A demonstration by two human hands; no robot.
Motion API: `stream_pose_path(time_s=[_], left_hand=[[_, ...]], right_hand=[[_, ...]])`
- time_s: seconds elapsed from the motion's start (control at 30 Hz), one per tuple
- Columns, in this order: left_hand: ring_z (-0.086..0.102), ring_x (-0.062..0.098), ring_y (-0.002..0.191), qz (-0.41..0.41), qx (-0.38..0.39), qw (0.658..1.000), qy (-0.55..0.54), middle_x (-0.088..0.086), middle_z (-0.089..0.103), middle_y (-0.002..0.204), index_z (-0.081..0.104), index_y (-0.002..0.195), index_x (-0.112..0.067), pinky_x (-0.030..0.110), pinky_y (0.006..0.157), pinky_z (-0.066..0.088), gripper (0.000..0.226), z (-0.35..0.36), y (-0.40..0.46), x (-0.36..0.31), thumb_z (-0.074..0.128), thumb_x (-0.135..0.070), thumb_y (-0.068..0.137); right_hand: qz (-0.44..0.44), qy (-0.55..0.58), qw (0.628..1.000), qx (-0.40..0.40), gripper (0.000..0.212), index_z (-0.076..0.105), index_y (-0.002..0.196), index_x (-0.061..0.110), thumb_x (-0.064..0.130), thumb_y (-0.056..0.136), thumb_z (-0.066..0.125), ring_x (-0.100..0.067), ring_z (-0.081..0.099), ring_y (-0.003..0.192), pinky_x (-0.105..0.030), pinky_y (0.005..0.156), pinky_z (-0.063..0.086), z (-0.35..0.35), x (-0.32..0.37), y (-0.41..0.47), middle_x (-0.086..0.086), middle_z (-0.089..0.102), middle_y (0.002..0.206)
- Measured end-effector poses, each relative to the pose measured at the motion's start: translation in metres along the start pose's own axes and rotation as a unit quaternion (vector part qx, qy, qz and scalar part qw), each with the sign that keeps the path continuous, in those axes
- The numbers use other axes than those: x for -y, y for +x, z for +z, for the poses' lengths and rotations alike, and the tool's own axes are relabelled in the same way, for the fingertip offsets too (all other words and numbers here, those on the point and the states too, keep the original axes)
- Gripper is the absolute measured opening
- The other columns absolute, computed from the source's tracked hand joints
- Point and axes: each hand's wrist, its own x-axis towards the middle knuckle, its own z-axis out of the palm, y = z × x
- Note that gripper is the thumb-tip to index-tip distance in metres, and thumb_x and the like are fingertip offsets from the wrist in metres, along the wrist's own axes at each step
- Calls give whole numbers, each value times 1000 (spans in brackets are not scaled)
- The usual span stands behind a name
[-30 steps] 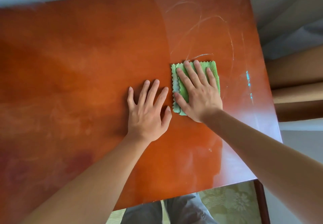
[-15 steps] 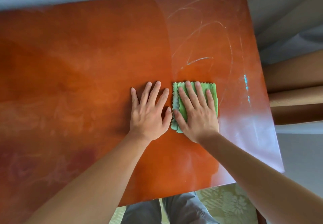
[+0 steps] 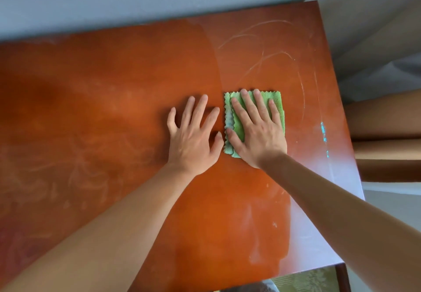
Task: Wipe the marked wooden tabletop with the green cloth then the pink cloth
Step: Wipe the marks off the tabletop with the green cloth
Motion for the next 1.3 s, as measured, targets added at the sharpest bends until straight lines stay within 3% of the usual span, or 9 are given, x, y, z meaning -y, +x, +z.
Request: stream_pose_path(time_s=[0.2,0.5,0.97,1.3], left_hand=[[20,30,155,-35,-7,999,-5,6,30,165,45,151,-25,68,120,9,59,2,43,0,37,-50,98],[31,37,151,-18,-38,999,-3,9,40,160,54,146,-18,75,115,17,56,2,40,-2,45,-42,96],[29,35,151,-36,-14,999,-3,7,38,162,52,148,-20,70,118,18,56,-4,40,-4,47,-43,97],[40,38,145,-42,-50,998,-19,10,49,154,60,141,-15,69,116,27,51,-4,40,-6,48,-35,96]], right_hand=[[-6,3,1000,-11,75,18,163,23,66,101,13,-26,1,158,-51,127,5,-5,-6,32,-3,11,171],[-22,-7,1000,-9,75,17,163,23,63,100,16,-26,-1,158,-52,127,4,-10,-10,62,-3,9,171],[-28,33,999,-19,71,17,163,21,59,102,18,-27,0,158,-52,127,5,-7,-7,45,-4,11,171],[-44,6,999,1,70,15,163,23,59,103,18,-26,-1,158,-51,127,3,-8,-6,46,-3,9,171]])
